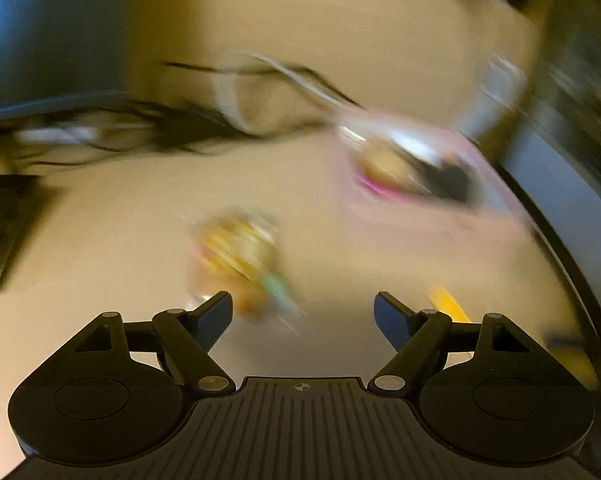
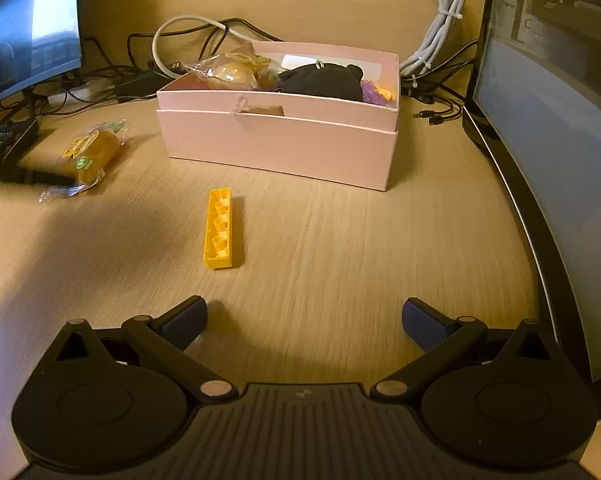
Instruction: Organize objects
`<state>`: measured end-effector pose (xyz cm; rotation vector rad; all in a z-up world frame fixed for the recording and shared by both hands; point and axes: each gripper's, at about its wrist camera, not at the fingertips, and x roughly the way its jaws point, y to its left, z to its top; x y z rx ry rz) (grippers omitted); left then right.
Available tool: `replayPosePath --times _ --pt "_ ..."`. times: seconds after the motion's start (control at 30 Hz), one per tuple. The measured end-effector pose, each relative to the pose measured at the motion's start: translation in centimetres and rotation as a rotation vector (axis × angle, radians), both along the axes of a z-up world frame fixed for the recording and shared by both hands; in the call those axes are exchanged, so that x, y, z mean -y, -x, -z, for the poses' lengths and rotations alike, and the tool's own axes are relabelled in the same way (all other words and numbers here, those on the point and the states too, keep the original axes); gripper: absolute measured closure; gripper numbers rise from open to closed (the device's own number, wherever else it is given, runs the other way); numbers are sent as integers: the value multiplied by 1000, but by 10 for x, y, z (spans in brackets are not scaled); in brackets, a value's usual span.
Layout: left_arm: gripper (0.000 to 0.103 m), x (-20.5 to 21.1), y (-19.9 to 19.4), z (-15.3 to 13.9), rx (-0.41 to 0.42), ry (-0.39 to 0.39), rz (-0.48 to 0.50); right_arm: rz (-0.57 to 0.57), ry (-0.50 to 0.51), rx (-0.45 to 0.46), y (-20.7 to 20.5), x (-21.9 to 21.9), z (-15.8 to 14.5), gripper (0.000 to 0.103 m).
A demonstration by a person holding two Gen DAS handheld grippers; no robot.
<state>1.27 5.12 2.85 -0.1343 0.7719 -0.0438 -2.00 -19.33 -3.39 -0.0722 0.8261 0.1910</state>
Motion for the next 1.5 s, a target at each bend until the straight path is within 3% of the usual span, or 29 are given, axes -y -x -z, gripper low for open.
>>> replayPosePath --times 0.1,0.23,0.33,0.37,0.4,0.53,0.8,0.93,1.0,1.3,1.5 --pt "20 -13 -34 8 -26 19 -81 -2 2 5 0 -1 0 0" --pt "20 -13 -67 32 -105 -92 -74 2 3 -24 -5 -1 -3 0" --pt "21 -19 -68 44 -124 -96 -75 -7 -49 -60 -12 -1 -9 0" --pt "25 -23 -64 43 -114 -89 -75 -5 -72 -62 -14 -3 -12 0" --pt "45 -26 -59 41 -104 -75 -74 2 -82 -55 -16 -5 -14 0" --pt "46 -35 -35 27 -118 -2 -79 -15 -60 -13 -30 -28 -18 4" --pt "46 -20 28 -2 -136 40 154 -60 13 -43 -59 -66 -15 56" --pt "46 -19 44 2 -190 64 227 -87 28 -66 -52 -77 -17 75" --pt "46 -18 48 6 -205 68 254 -96 59 -70 -46 -82 -18 89" --pt "46 -17 40 11 -223 107 321 -57 45 -45 -6 -67 -63 89" --pt "46 2 18 -1 -165 143 363 27 8 -4 15 -39 -95 89"
